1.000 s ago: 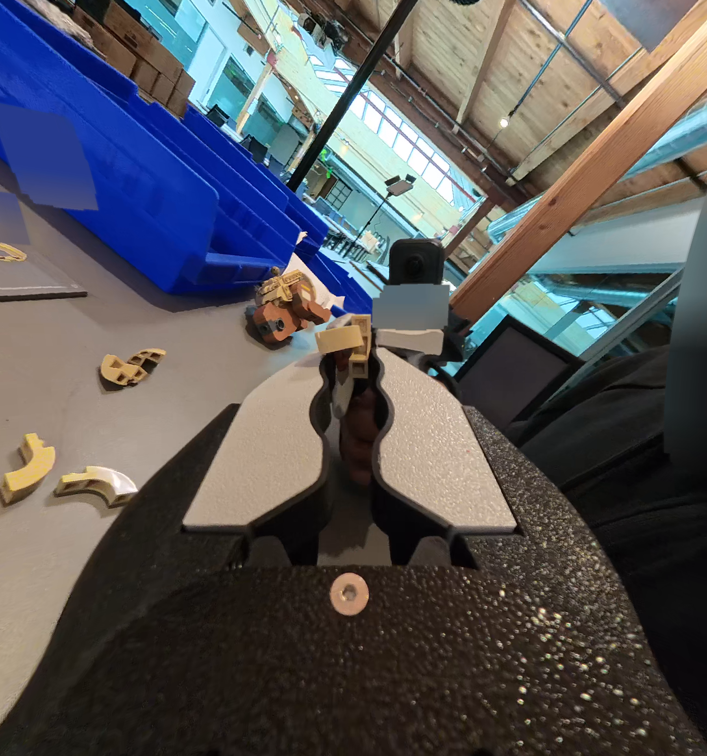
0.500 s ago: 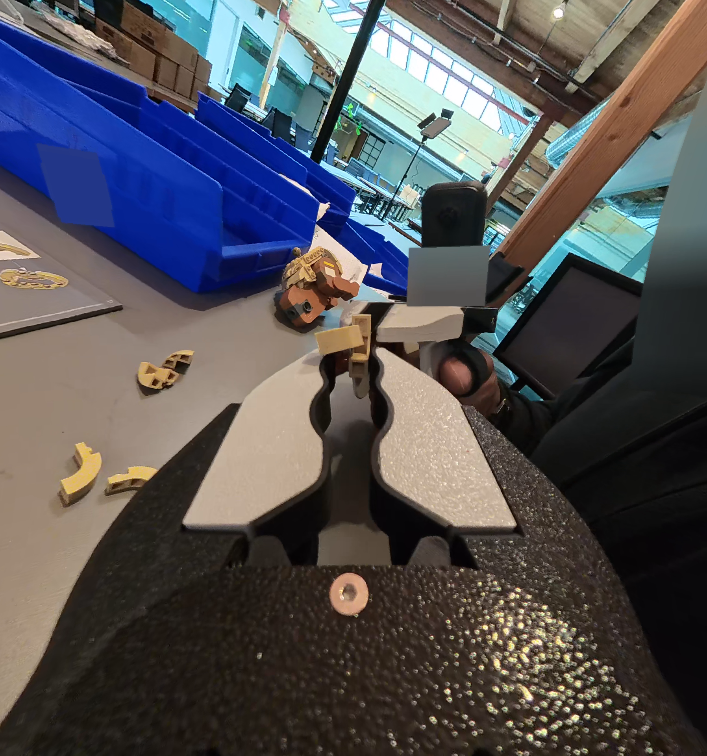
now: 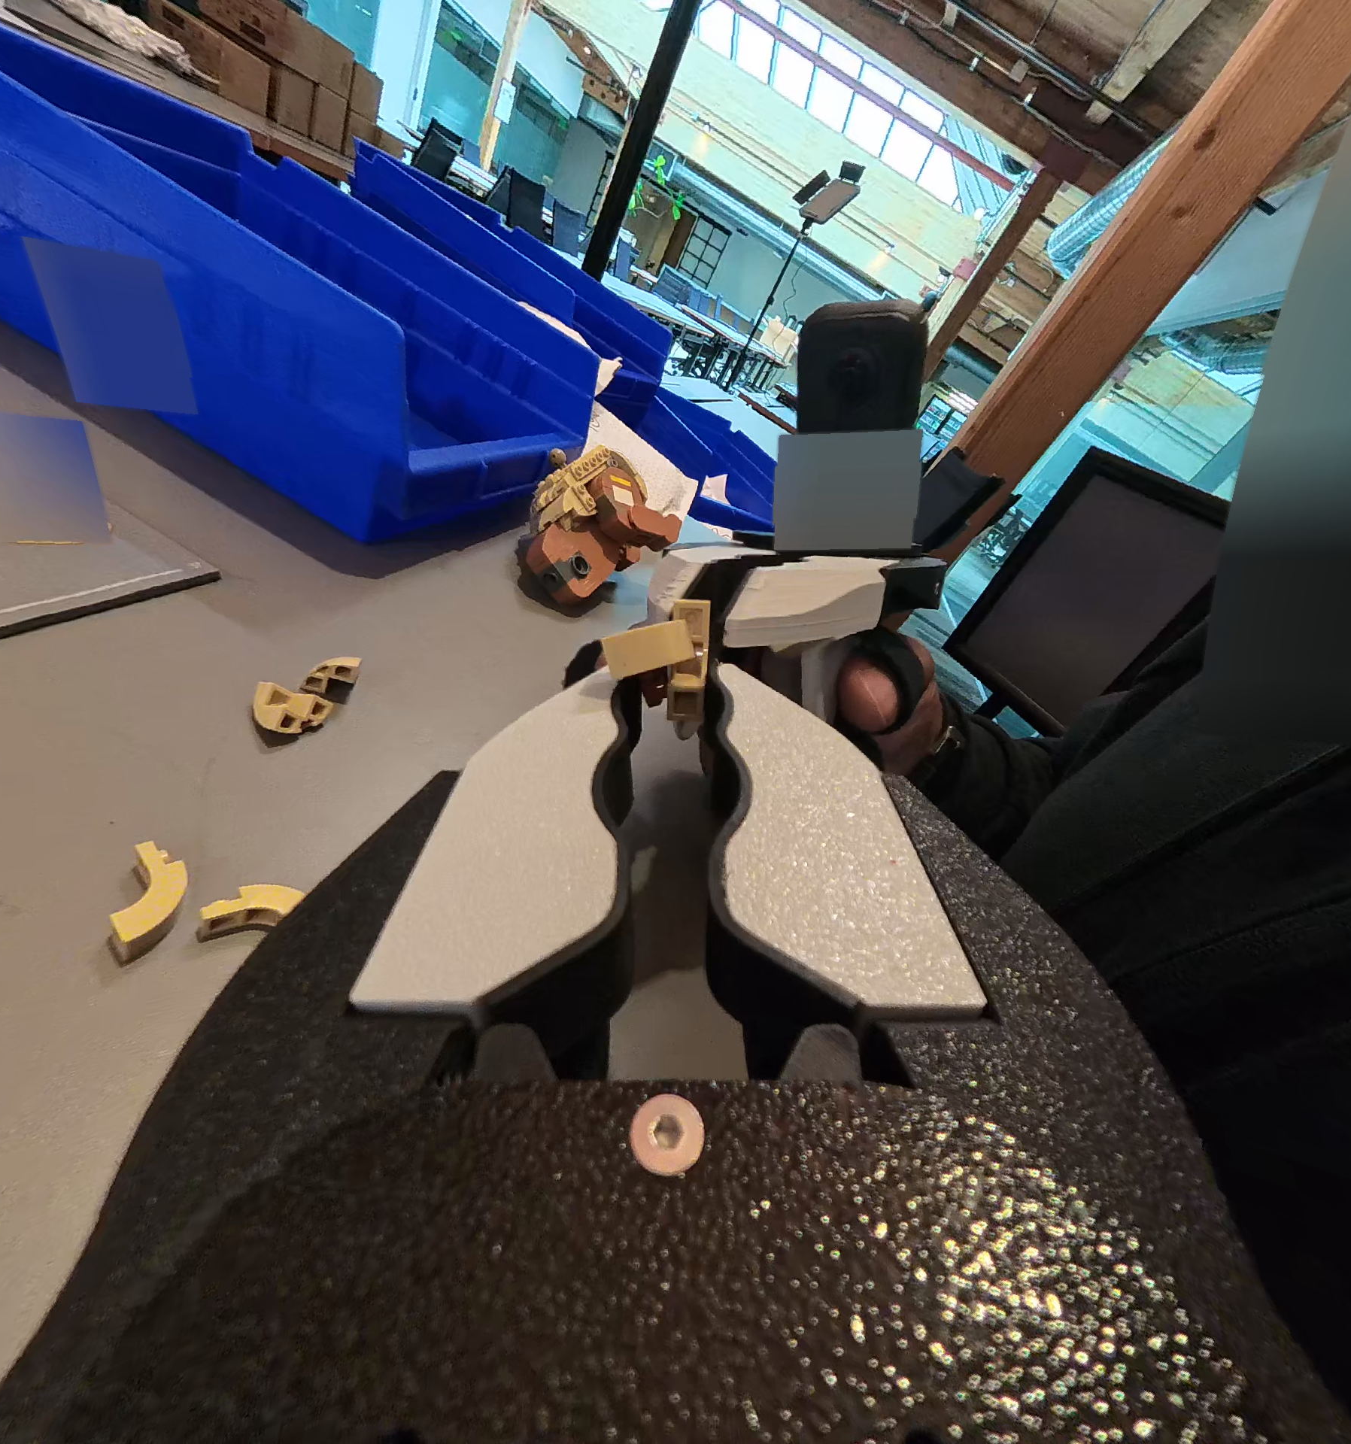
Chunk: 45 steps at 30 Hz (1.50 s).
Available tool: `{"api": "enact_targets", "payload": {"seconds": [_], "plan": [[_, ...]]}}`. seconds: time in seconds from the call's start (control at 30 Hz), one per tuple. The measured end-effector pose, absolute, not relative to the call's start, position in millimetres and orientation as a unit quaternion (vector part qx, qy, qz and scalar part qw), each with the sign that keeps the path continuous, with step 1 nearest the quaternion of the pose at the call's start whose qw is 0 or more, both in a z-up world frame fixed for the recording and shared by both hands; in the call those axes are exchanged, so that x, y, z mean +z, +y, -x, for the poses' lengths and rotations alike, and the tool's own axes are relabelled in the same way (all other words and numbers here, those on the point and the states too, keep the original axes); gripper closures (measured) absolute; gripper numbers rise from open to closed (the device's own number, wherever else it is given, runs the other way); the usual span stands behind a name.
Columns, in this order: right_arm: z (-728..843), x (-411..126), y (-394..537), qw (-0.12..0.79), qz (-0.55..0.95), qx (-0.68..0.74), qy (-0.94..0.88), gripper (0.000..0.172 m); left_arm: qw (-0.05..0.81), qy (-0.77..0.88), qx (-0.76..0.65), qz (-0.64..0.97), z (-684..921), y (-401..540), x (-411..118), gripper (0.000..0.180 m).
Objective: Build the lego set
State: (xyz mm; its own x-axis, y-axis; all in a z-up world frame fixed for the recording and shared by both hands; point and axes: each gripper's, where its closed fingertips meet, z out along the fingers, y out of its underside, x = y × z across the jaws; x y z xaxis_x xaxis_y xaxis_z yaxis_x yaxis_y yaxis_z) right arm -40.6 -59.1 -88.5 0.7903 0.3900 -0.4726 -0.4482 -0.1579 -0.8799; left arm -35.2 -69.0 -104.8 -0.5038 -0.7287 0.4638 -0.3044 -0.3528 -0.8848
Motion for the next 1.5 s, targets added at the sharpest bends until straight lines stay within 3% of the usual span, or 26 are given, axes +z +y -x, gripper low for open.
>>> {"api": "enact_targets", "payload": {"seconds": [0.87,1.13,1.5], "plan": [[48,-91,-66,0.635,0.717,0.282,-0.05,0.164,0.13,0.584,-0.664,0.449,41,-82,-109,0.165],[50,-92,-69,0.625,0.72,0.295,-0.055,0.164,0.074,0.578,-0.685,0.437,46,-86,-107,0.159],[50,-91,-70,0.621,0.721,0.303,-0.06,0.164,0.033,0.547,-0.709,0.444,46,-83,-103,0.166]]}}
